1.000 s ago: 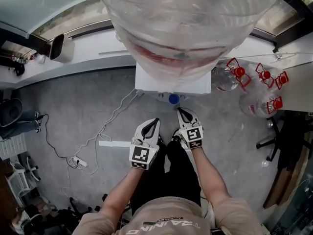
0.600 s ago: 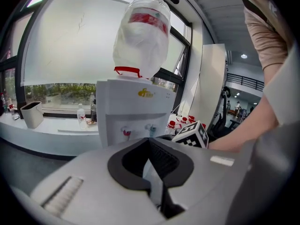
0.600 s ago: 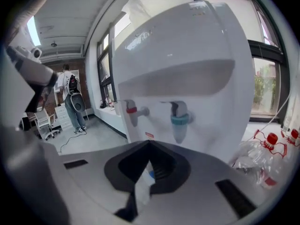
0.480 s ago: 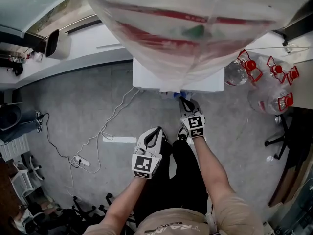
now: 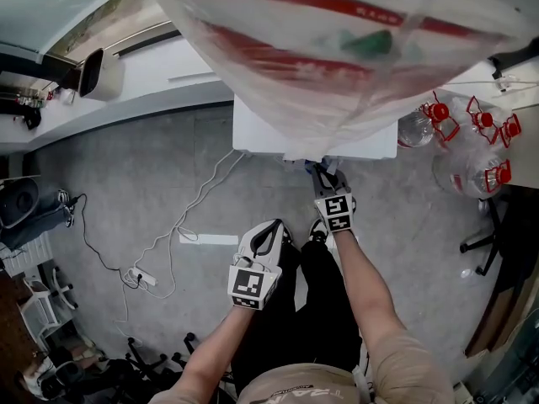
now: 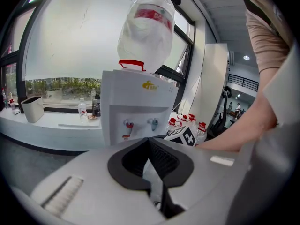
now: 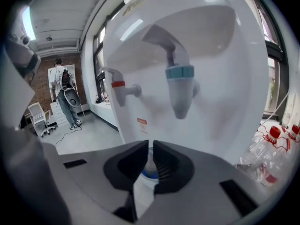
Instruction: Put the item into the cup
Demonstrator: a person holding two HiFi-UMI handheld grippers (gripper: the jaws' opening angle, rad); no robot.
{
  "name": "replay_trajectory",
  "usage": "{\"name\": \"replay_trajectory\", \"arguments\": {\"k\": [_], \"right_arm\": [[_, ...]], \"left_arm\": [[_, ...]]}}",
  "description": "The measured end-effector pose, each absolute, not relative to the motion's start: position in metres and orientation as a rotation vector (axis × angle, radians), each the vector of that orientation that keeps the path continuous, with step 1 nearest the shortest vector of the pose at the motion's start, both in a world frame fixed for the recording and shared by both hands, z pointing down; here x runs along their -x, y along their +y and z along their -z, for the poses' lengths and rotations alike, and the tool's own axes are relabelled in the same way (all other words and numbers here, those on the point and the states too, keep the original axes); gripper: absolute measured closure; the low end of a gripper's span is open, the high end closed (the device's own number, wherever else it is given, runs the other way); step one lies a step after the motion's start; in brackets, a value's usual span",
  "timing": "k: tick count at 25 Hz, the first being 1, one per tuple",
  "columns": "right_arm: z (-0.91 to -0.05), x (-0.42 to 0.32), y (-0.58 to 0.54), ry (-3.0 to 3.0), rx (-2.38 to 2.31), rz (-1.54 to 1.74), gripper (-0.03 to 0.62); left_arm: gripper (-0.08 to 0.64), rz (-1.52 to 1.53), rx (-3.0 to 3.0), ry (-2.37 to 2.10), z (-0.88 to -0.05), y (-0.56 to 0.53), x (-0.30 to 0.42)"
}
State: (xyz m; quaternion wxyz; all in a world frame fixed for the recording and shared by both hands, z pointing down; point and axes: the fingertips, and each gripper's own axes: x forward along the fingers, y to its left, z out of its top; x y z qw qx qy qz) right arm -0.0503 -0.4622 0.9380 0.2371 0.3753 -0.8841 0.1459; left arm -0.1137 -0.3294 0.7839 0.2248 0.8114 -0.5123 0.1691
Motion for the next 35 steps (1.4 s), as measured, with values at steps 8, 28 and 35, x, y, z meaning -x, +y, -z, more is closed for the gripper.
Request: {"name": "replay_trajectory", "arguments": {"k": [8,28,35], "right_arm": [[-0.934,0.034,-0.451,-2.394,-1.111,-0.355,0.580],[-0.698,0.038,-0.349,-2.629,-0.844,-0.407,0.581],[-0.621,0.026,-0.341,-2.681,-0.847,-0.357,0.581]], "left_arm": [[0.552,-0.451,-2.209,-1.413,-0.787,-0.321,0.117],[0.552,-0.394,-2.382,-1.381,-0.635,-0.334,0.093],[0.552,-0.347,-2.451,-1.392,-0.569,-0.333,0.084]]}}
